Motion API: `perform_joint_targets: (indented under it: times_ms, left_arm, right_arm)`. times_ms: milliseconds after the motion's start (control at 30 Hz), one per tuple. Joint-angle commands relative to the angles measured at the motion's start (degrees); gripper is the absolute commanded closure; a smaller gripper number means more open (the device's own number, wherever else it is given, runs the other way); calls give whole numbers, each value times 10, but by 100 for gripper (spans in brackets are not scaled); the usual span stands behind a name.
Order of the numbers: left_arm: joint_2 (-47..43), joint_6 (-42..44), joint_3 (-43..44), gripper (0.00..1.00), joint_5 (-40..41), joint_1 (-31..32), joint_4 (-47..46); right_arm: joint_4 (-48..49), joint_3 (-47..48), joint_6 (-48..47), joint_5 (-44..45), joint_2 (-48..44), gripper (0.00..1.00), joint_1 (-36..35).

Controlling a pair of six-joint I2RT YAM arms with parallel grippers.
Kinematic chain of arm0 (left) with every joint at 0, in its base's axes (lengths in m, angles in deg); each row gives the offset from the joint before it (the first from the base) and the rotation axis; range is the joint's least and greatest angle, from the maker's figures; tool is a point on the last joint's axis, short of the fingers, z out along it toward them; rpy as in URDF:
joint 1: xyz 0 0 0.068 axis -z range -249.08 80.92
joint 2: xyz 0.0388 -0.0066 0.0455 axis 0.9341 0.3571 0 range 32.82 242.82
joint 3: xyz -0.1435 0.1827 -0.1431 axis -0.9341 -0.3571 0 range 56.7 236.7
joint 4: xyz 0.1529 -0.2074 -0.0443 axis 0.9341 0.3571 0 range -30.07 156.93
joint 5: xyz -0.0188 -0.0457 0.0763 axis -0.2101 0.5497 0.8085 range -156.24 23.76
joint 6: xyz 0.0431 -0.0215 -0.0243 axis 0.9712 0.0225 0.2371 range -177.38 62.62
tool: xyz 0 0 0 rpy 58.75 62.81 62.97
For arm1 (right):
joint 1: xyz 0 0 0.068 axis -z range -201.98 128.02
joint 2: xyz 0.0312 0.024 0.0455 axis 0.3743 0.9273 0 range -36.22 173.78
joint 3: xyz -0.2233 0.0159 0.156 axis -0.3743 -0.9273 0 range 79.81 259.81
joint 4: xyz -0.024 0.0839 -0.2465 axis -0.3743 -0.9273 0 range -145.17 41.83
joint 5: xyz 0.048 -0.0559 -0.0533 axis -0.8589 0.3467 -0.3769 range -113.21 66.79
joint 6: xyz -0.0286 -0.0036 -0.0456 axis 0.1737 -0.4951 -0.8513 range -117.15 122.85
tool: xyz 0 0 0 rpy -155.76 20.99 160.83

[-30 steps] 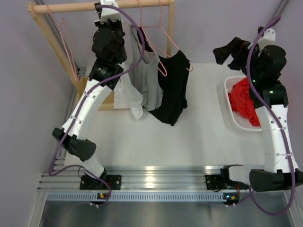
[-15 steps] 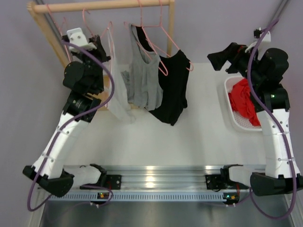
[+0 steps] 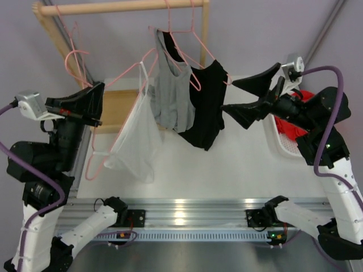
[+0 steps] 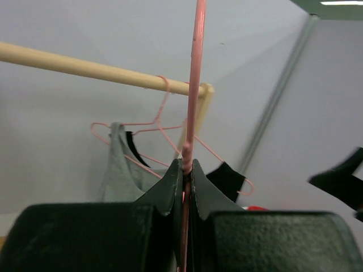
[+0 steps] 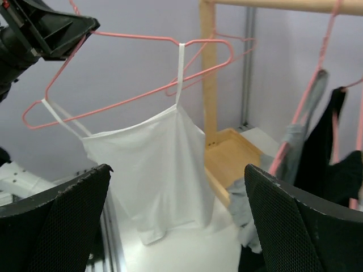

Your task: Remove the tank top from the hanger

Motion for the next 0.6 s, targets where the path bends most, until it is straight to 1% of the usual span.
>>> perform_joint_targets:
  times_ms: [0, 67, 100, 167, 200, 400, 433, 567]
  left_arm:
    - [-21, -55, 2, 100, -165, -2, 28]
    - [-34, -75, 5, 100, -203, -1, 28]
    - [-37, -81, 9, 100, -235, -2, 28]
    - [-42, -94, 14, 100, -257, -2, 28]
    - [-44, -99, 15, 100, -268, -1, 27]
    - [-53, -106, 14, 100, -277, -1, 27]
    - [-53, -107, 15, 100, -280, -1, 27]
    - [-53, -115, 20, 100, -291, -2, 26]
  right_arm:
    - [66, -33, -33, -9, 12, 0, -67]
    - [88, -56, -38, -5, 11, 0, -95]
    - [121, -66, -41, -1, 9, 1, -120]
    - [153, -94, -40, -1, 7, 1, -148]
    - [187, -103, -33, -1, 5, 1, -154]
    - [280, -161, 14, 17, 15, 1, -186]
    - [317, -181, 20, 19, 16, 1, -188]
    - [394, -209, 57, 24, 28, 1, -201]
